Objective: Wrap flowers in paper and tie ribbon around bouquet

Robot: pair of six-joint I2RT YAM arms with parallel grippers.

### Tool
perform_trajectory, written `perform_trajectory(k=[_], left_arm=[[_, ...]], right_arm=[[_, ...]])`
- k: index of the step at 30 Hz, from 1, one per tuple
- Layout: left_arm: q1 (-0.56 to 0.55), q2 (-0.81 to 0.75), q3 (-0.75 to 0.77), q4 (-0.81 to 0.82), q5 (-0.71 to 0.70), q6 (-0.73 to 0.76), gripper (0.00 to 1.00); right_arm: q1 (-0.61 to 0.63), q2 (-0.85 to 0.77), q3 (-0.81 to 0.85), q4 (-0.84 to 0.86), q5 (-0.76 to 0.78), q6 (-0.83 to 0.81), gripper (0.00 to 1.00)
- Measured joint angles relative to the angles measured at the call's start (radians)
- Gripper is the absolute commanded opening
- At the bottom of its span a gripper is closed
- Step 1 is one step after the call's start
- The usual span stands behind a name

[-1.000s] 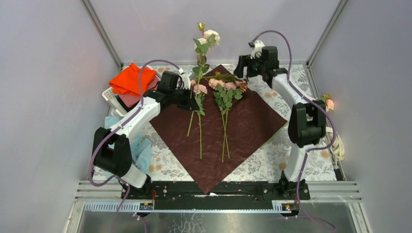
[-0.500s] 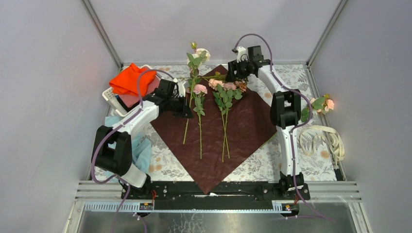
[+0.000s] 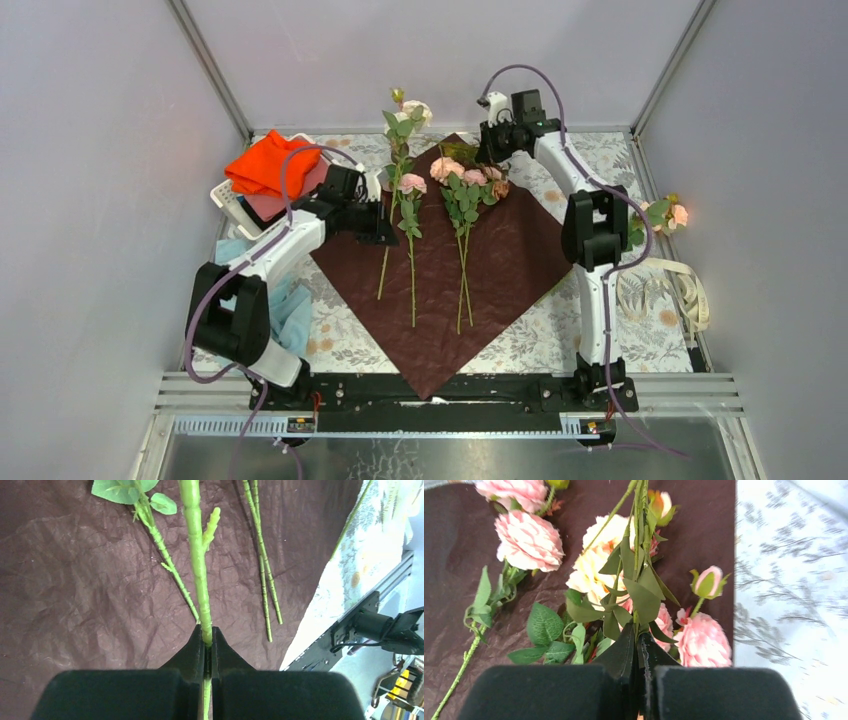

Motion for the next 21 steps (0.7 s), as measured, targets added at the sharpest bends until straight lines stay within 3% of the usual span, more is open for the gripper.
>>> perform_trajectory(k=[7, 11, 12, 16, 18, 21], left_arm=[[-0.057, -0.014, 0.014, 0.022, 0.015, -0.091, 0.0], [-0.116, -0.008, 0.014, 0.064, 0.004, -0.153, 0.0], [-0.134, 0.0, 0.014, 0.079, 0.001, -0.168, 0.04], [-0.199, 0.076, 0.014, 0.138, -0.01, -0.225, 0.76], [-0.22, 0.125, 0.014, 0.153, -0.017, -0.235, 0.96], [-0.229, 0.178, 0.013, 0.153, -0.036, -0.256, 0.99]], right_arm=[[0.0, -0.232, -0.014, -0.006, 0.071, -0.025, 0.0], [0.0, -0.384, -0.013, 0.0, 0.182, -0.025, 0.0], [0.0, -0.418, -0.014, 0.002, 0.217, -0.024, 0.0], [0.0, -0.581, -0.087, 0.041, 0.353, -0.018, 0.0], [0.0, -0.692, -0.173, 0.075, 0.396, -0.018, 0.0], [0.0, -0.838, -0.291, 0.14, 0.394, -0.036, 0.0]])
